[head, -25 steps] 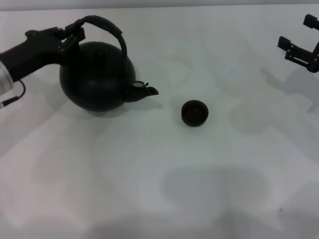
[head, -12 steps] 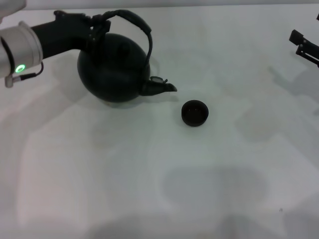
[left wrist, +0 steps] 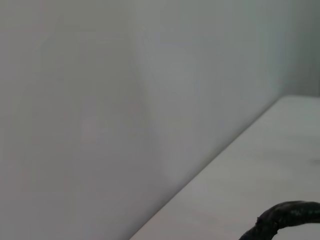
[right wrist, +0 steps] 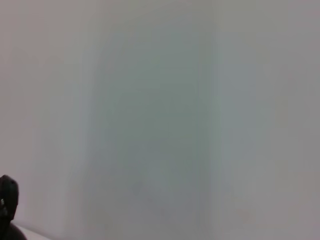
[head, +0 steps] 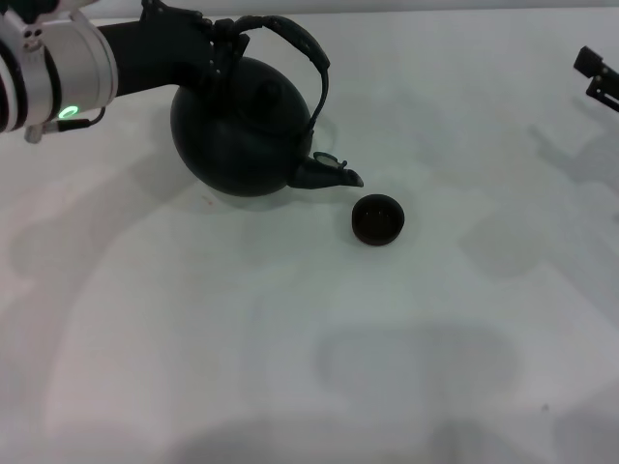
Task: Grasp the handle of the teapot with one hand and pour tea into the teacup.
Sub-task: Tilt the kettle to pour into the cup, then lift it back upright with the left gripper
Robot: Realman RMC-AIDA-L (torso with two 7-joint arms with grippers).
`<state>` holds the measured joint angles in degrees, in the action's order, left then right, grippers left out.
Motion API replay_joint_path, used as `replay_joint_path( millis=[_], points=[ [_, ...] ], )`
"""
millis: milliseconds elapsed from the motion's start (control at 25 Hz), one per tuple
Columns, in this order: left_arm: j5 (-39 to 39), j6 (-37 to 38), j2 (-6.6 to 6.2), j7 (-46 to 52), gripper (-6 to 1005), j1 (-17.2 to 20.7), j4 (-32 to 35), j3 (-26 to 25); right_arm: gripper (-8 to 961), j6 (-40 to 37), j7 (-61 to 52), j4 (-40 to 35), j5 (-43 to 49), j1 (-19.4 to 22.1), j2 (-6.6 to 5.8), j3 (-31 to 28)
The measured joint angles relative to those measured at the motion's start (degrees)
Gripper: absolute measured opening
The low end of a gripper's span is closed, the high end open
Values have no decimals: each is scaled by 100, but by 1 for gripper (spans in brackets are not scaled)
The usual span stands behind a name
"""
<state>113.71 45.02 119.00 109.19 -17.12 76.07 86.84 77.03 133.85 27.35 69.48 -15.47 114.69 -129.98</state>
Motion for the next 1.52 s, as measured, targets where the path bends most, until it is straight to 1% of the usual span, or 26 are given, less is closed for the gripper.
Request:
replay_joint_path(
  millis=[80, 240, 480, 880, 1200, 1520],
  points=[
    [396, 19, 0, 308, 154, 7, 190, 55, 860, 0, 0, 0, -58, 22, 0, 0],
    [919, 43, 0, 734, 155, -4, 429, 80, 860, 0, 0, 1, -74, 44, 0, 0],
    [1500, 54, -2, 1144, 152, -68, 633, 341, 860, -8, 0, -2, -75, 44, 0, 0],
    [2009, 73, 1, 1474, 147, -249, 709, 628, 860, -37, 0, -2, -84, 44, 0, 0],
    [2148, 154, -5, 1525, 144, -418, 729, 691, 860, -56, 0, -44, -84, 44, 0, 0],
    [2650, 246, 0, 1792, 146, -652, 734, 989, 860, -66, 0, -55, -117, 43, 0, -1]
  ],
)
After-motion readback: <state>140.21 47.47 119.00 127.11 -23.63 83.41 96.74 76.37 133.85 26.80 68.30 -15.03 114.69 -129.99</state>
